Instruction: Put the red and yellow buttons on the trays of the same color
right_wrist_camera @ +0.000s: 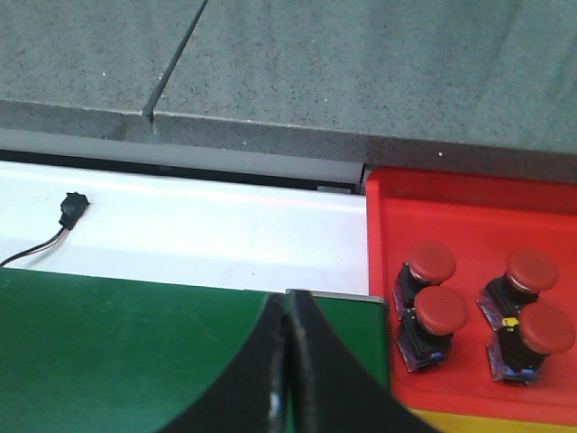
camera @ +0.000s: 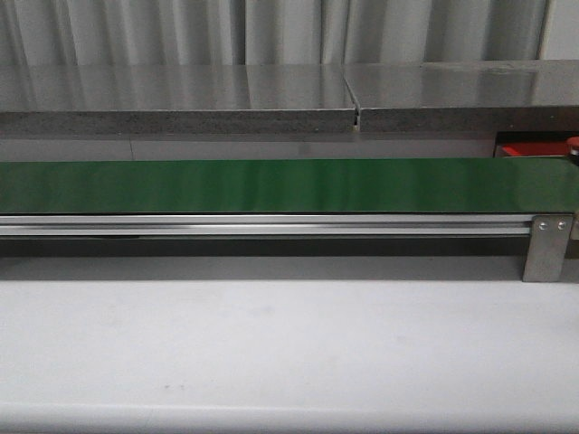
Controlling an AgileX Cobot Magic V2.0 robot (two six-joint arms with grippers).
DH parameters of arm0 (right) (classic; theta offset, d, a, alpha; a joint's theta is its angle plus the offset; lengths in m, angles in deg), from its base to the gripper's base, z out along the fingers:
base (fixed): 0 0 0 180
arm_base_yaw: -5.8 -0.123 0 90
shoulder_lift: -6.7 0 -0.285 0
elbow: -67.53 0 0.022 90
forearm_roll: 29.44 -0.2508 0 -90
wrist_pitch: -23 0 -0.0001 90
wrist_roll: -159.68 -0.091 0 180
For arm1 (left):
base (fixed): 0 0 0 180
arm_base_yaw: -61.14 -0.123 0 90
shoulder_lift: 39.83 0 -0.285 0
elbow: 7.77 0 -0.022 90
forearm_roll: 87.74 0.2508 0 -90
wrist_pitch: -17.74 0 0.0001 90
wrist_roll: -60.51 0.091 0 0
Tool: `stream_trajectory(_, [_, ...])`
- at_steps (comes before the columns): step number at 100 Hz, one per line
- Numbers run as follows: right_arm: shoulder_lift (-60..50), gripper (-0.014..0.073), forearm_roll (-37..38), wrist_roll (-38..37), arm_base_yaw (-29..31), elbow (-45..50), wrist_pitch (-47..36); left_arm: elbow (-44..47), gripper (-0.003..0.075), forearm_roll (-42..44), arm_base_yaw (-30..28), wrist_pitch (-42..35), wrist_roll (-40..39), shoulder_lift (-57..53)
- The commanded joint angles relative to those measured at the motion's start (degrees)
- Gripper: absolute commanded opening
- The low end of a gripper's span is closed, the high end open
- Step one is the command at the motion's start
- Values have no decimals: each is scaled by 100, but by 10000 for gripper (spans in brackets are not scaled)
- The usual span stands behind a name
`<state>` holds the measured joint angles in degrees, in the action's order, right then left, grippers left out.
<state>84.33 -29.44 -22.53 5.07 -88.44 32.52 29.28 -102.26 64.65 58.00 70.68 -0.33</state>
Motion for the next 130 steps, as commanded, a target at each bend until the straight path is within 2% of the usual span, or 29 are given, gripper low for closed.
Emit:
stream_trajectory(1, [-426, -118, 58, 60, 10, 127, -801, -144, -20, -118, 37, -383, -4, 12])
stream_trajectory(24, [-1135, -117, 58, 55, 10, 878, -1368, -144, -20, -118, 37, -383, -4, 12])
stream_trajectory(107, [-4026, -117, 58, 2, 10, 3142, -1480, -144, -20, -118, 37, -383, -4, 12])
stream_trajectory(130, [-4513, -117, 53, -20, 137, 3807, -1952, -144, -20, -118, 37, -383, -4, 12])
